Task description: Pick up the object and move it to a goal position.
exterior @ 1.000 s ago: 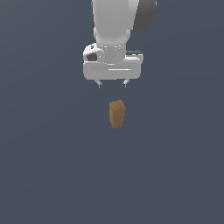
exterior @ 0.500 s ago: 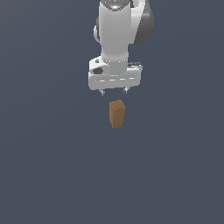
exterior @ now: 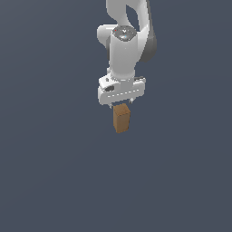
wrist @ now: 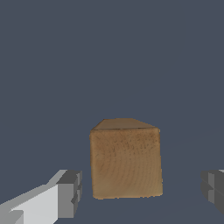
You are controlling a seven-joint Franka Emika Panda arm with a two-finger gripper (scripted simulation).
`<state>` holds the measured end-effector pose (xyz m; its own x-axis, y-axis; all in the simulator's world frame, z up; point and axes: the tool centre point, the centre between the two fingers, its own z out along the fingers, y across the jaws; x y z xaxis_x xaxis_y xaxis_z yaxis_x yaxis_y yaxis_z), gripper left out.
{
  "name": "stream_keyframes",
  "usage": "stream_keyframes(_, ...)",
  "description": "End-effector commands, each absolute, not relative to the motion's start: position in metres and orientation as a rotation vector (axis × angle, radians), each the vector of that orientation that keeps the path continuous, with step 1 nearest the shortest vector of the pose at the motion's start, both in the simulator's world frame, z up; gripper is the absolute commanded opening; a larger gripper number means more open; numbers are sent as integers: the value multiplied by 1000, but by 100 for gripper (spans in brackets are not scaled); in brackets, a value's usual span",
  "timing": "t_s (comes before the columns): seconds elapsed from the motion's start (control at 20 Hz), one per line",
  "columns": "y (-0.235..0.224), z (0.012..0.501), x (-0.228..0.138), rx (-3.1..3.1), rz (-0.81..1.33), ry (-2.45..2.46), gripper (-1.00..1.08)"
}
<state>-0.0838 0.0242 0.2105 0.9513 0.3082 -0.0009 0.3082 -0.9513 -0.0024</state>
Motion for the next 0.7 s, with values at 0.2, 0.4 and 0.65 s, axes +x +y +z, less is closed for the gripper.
stream_keyframes(0.2, 28, 194, -89, -3089, 0, -575, 100)
stream_keyframes(0.4, 28, 194, -89, -3089, 2, -572, 100)
stream_keyframes(0.65, 28, 184, -90, -3088, 1, -574, 100)
